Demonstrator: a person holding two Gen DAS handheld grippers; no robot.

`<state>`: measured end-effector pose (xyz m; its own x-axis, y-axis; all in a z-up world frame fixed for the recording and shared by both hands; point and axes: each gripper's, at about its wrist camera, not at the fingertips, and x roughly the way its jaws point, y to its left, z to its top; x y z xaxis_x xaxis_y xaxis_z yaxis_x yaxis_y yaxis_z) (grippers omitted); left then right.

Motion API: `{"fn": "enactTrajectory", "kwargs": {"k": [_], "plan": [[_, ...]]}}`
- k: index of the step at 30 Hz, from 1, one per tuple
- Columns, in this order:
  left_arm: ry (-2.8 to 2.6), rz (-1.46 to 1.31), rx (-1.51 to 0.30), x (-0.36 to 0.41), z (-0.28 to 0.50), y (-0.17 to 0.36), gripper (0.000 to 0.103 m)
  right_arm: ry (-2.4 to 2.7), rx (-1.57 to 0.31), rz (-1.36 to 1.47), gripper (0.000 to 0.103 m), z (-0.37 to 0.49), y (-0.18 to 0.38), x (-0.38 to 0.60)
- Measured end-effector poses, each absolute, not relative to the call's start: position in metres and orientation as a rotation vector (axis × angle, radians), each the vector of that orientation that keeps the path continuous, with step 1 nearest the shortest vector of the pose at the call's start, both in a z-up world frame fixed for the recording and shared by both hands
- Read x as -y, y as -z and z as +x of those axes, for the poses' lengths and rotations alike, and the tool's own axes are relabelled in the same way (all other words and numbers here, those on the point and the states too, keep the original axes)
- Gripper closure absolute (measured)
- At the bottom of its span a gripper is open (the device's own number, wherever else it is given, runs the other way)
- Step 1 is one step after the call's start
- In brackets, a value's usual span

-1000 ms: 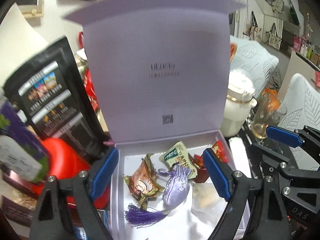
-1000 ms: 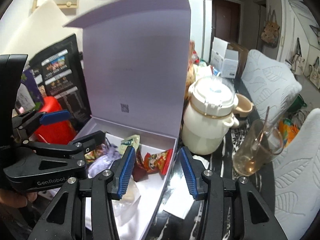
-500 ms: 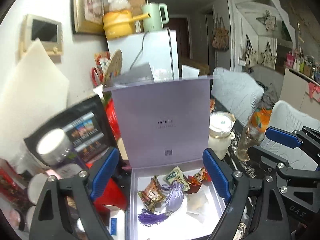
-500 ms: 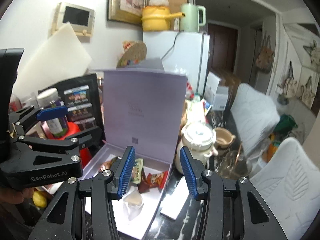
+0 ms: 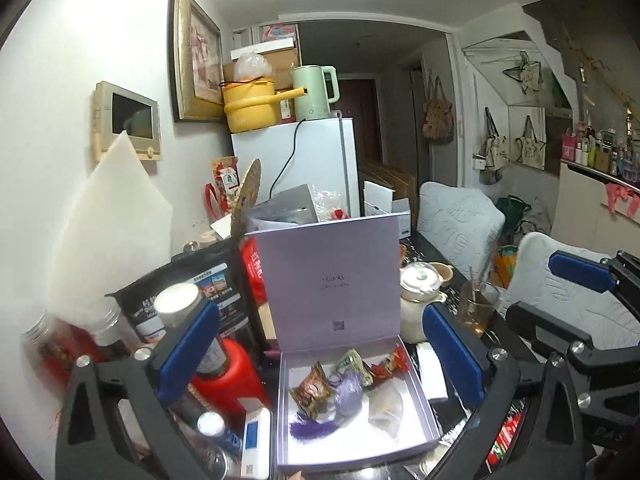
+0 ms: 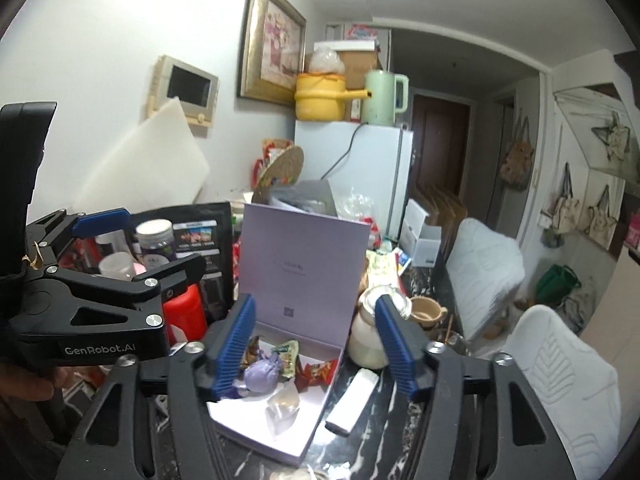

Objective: Organize soft objects
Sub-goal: 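Withdraw both open tools from the gift box toward the table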

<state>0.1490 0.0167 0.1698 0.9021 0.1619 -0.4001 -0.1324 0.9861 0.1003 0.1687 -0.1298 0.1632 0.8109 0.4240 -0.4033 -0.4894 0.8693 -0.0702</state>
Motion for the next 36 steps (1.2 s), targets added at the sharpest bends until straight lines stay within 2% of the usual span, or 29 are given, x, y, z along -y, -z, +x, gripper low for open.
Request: {"fn": "enactTrajectory", "kwargs": {"k": [11,36], "plan": [[-0.078,0.092,-0.439,-0.006,0.098,-0.156,0.0,-0.453,-0.357,-0.182,0.026,0.104,-0.164,0.143],[0.083,0.1,-0.54,0.019,0.046,-0.077,0.0,-0.398,-0.488,-0.079,0.026,0.033,-0.078,0.168]]}}
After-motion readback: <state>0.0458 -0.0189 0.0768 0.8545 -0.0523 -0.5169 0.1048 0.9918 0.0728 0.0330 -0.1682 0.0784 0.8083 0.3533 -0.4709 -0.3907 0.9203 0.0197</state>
